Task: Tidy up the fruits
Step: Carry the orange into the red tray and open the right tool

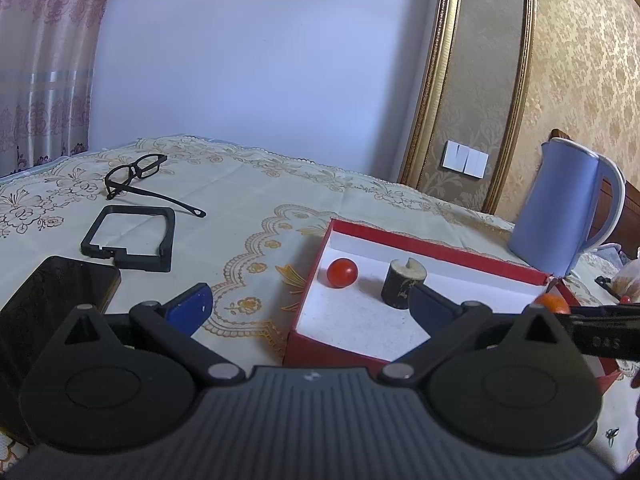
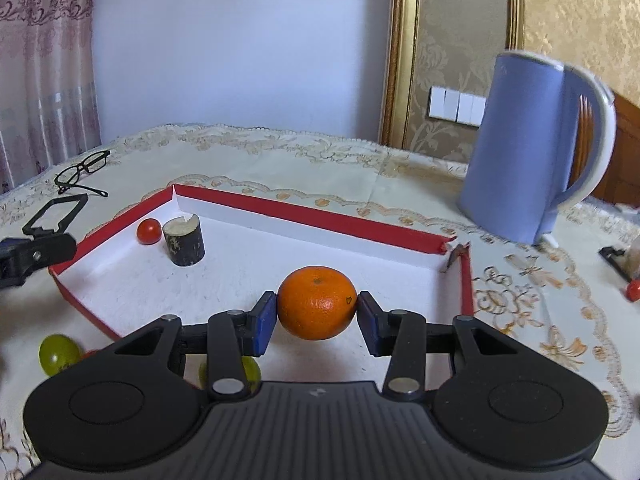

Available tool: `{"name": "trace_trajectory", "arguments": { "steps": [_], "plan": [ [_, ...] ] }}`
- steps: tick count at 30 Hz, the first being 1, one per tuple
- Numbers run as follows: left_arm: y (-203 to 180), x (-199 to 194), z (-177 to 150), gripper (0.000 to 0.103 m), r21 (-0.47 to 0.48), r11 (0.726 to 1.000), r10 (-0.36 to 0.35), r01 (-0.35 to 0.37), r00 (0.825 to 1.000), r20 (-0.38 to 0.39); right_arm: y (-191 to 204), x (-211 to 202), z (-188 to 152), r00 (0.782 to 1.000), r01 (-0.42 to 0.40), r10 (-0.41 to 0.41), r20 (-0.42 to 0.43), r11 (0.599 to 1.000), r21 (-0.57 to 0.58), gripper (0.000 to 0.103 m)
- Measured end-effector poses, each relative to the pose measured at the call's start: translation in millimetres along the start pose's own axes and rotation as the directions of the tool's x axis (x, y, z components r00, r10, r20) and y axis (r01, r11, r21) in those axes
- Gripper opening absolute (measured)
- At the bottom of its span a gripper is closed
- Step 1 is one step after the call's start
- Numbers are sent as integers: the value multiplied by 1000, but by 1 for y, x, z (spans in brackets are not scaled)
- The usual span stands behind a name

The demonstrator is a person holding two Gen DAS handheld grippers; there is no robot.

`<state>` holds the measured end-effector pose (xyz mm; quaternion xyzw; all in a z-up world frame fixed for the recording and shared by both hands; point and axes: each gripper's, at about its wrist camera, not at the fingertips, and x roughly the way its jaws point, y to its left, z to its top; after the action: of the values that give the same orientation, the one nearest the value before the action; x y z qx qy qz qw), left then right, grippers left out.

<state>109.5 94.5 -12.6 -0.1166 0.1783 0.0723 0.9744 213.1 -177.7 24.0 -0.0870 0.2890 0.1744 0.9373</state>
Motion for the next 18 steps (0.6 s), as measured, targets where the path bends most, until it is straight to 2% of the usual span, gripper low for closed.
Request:
{"name": "trace_trajectory", "arguments": {
  "steps": [18],
  "plan": [
    [-1, 0, -1, 103, 0, 1000, 1, -1, 1000, -2, 20, 44, 24, 998, 0, -2, -68, 1000, -26, 44]
  ]
}}
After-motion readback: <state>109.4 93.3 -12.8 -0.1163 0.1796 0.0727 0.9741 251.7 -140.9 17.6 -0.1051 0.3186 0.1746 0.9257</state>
